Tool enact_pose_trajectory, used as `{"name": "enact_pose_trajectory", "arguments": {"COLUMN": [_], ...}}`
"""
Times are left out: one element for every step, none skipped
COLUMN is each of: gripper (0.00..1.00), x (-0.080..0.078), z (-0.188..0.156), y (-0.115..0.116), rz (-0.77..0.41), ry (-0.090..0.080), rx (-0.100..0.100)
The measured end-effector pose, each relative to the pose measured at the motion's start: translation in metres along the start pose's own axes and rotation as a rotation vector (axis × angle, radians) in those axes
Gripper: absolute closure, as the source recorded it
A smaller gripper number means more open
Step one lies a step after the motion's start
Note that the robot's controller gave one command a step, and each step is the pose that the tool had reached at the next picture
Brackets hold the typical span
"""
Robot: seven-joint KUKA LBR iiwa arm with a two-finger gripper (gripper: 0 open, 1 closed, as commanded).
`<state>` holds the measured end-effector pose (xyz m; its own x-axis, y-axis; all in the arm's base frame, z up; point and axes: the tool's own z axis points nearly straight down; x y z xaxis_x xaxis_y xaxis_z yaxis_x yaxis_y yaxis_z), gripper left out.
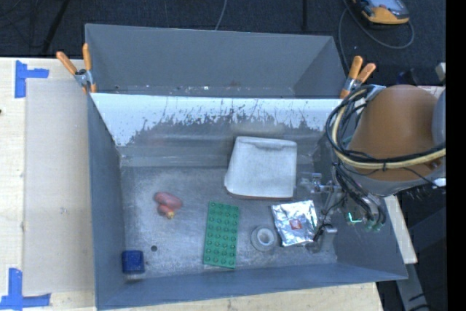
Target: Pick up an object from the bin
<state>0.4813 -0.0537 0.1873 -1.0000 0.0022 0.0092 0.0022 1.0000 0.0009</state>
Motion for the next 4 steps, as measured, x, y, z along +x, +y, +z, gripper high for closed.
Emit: {"name": "enact_pose_trajectory", "arguments": {"gripper": [0.0,0.0,0.0,0.0], "x": [0.0,0.002,0.0,-0.003], "z": [0.12,0.087,0.083,0.119], "y": [-0.024,-0.014,-0.02,-0.03], "rz": [0.214,0.131,0.218,0.431], "ry": [-0.009,-0.01,-0.008,-0.005], "rx": [-0.001,0.0,-0.001,-0.001]}}
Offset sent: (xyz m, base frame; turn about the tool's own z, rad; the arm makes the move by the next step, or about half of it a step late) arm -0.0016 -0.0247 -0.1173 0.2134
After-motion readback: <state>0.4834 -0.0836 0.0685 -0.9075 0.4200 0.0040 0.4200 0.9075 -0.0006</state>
